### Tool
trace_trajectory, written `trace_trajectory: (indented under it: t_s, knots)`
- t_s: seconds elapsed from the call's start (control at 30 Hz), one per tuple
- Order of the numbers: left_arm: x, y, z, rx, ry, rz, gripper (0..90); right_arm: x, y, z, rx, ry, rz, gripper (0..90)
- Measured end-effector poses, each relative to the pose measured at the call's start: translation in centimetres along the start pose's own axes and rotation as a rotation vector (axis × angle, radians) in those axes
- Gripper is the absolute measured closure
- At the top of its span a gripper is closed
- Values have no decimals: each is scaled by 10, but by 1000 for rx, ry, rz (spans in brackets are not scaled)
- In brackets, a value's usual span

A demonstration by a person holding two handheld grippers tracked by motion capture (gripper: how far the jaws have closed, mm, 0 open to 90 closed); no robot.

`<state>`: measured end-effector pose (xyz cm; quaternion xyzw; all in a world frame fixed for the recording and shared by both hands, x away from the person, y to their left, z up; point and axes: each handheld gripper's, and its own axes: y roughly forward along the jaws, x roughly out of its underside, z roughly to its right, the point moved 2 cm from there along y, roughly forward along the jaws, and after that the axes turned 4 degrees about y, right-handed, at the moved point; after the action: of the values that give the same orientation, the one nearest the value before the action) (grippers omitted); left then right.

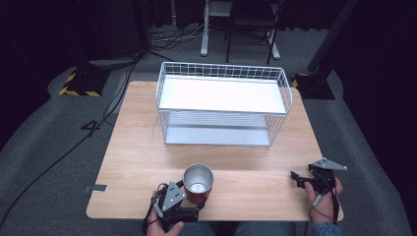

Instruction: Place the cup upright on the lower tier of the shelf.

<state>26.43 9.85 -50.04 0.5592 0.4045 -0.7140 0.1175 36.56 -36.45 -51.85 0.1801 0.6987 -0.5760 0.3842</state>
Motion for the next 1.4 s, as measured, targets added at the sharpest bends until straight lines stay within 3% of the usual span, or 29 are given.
trace_trajectory:
  t_s: [0.27,0.53,0.67,1.07,1.4]
  knots:
    - [1,10,-2,14,3,12,99,0,0,0,2,-2,0,173]
    - [1,18,0,-11,1,-3,106,0,0,0,5,-4,-1,173]
    - [3,23,-1,-32,49,-15,144,0,-1,-1,6,-7,1,173]
    - [2,24,0,-40,31,-13,148,0,-1,-2,9,-8,2,173]
    - [2,24,-1,-35,39,-17,157,0,-1,-2,18,-11,5,170]
